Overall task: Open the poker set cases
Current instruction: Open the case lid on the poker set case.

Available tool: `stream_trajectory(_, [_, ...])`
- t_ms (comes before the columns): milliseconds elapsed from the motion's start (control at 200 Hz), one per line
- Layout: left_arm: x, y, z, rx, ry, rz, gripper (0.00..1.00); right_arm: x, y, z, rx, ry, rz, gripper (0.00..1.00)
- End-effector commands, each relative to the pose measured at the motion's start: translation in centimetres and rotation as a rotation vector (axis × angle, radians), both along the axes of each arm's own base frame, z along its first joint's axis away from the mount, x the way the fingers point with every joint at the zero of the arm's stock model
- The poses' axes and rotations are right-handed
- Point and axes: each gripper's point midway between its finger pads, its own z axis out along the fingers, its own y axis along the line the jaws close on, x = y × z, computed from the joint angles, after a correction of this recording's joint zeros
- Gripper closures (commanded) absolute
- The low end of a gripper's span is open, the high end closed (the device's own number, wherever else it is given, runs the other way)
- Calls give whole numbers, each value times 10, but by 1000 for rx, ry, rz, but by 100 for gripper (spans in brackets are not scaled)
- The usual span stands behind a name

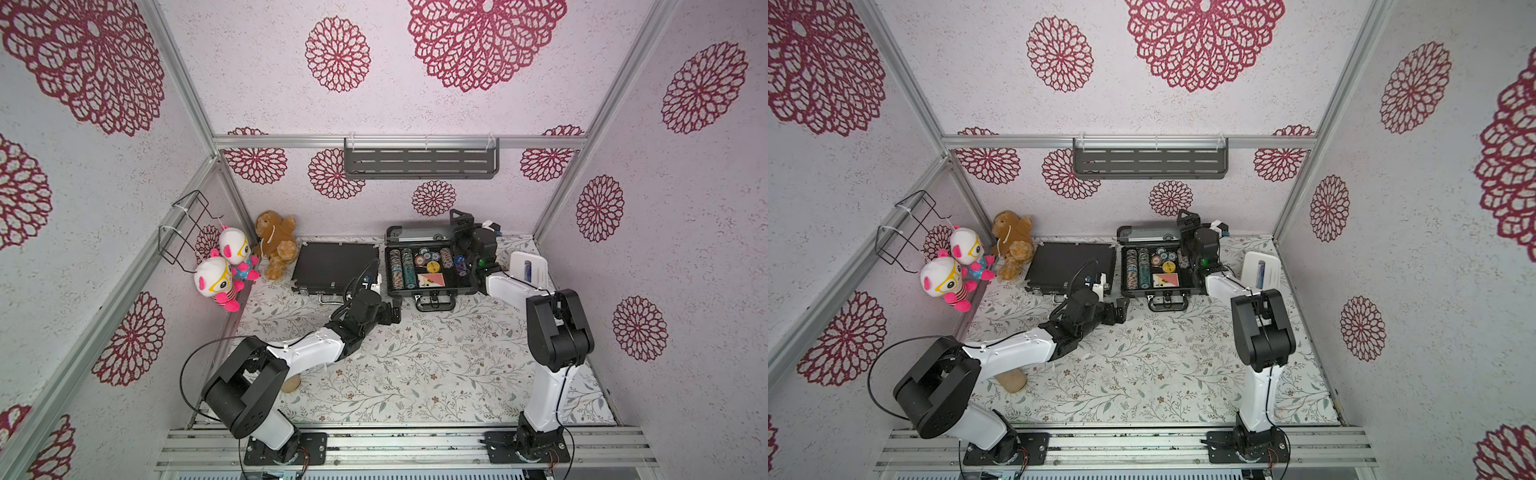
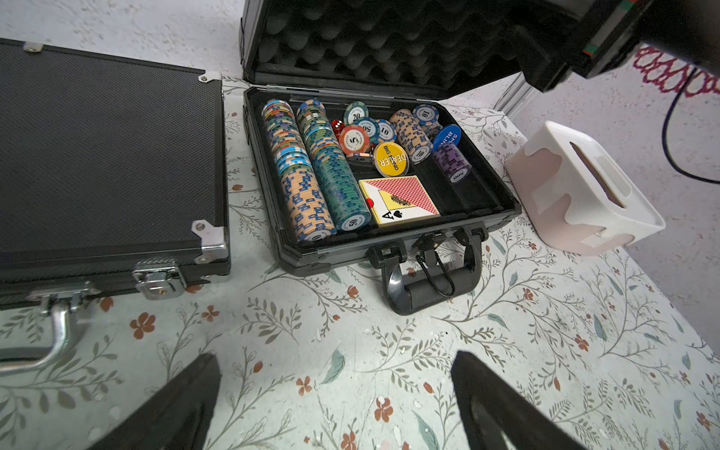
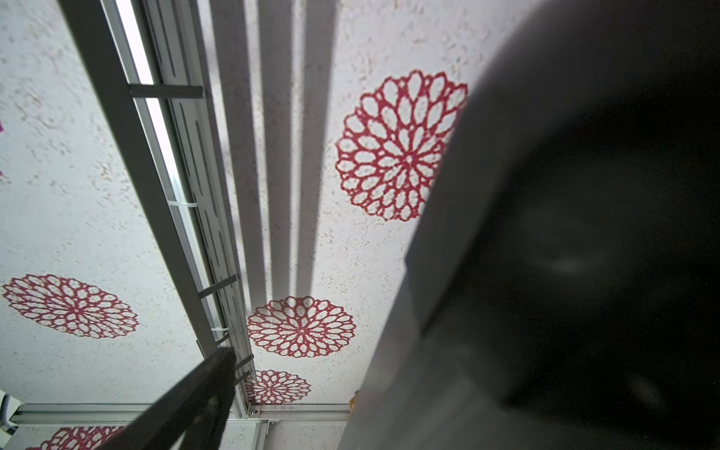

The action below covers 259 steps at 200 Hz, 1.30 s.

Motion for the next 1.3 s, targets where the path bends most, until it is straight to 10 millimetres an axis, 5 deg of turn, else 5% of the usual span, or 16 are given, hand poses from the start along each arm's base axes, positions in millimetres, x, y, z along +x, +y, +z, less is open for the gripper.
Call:
stream_trajectory(0, [4,-7,12,-19,-34,-11,3,17,12,20,-15,-43,12,1])
stream_trajectory(310, [4,-6,16,-19,-46,-8,3,62,28,19,-35,-55,44,1])
stream_trajectory(535, [4,-6,16,-21,-47,-9,3,64,27,-5,-39,-13,51,1])
stream_trajectory(751, [4,-5,15,-20,-47,-1,3,48,25,-8,-70,-9,53,1])
stream_trajectory(921, [10,9,14,31,-59,69,3,13,18,-12,-227,31,87,1])
stream_trajectory(1136, [18,68,22,151,-129,362,3,-72,-30,-46,-807,243,111,1])
stream_trajectory(1291, [28,55,22,184,-102,306,3,-132,-75,-72,-1047,376,62,1])
